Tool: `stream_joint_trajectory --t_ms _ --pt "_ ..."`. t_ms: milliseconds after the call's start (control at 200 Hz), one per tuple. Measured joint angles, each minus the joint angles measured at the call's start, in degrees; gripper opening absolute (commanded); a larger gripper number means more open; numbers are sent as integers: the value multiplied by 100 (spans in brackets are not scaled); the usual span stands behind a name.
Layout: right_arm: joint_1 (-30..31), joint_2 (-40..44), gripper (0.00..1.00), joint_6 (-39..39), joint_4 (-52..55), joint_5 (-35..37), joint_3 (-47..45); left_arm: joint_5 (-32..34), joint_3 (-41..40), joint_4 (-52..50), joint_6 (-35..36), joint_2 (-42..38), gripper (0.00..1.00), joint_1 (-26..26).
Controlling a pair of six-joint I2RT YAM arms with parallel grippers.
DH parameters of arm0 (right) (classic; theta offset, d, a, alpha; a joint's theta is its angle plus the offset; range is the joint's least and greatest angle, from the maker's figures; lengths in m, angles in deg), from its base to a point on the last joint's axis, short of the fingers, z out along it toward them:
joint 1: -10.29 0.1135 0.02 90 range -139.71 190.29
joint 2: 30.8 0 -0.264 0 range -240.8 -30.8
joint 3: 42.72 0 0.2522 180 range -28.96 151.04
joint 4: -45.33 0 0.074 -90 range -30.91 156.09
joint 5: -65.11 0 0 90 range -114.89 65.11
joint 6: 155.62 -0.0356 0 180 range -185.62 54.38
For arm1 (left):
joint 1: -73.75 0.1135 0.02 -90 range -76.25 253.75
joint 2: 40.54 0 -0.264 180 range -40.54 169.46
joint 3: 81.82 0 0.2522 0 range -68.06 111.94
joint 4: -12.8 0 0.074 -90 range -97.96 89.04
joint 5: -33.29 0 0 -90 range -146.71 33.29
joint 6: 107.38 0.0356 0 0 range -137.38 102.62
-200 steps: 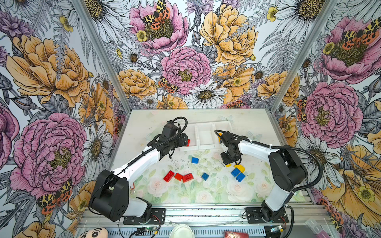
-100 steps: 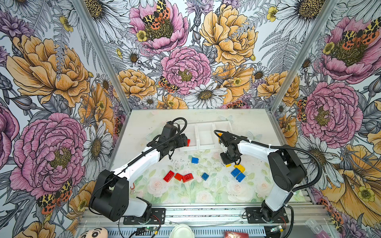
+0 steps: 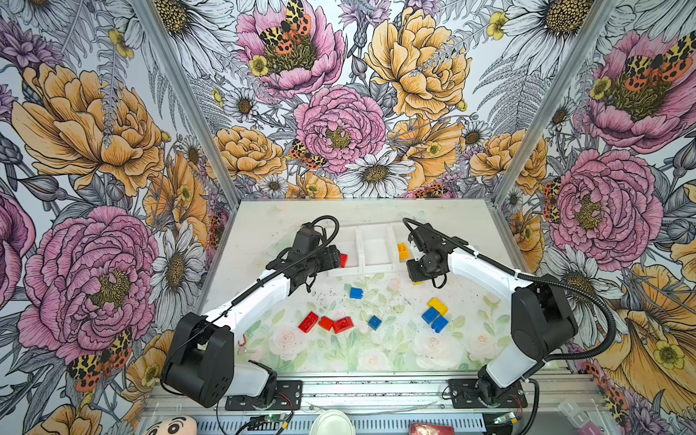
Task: Sort the legos into containers by color
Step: Pick up the lego from the center of the table, then place the lego in the container.
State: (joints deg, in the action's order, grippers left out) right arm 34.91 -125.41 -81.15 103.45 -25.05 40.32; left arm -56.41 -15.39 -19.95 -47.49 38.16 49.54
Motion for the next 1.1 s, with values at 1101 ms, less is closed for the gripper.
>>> stream_joint_trajectory --t_ms 1101 --pt "-511 -2339 33 667 11 509 2809 -85 -249 42 -66 -142 99 13"
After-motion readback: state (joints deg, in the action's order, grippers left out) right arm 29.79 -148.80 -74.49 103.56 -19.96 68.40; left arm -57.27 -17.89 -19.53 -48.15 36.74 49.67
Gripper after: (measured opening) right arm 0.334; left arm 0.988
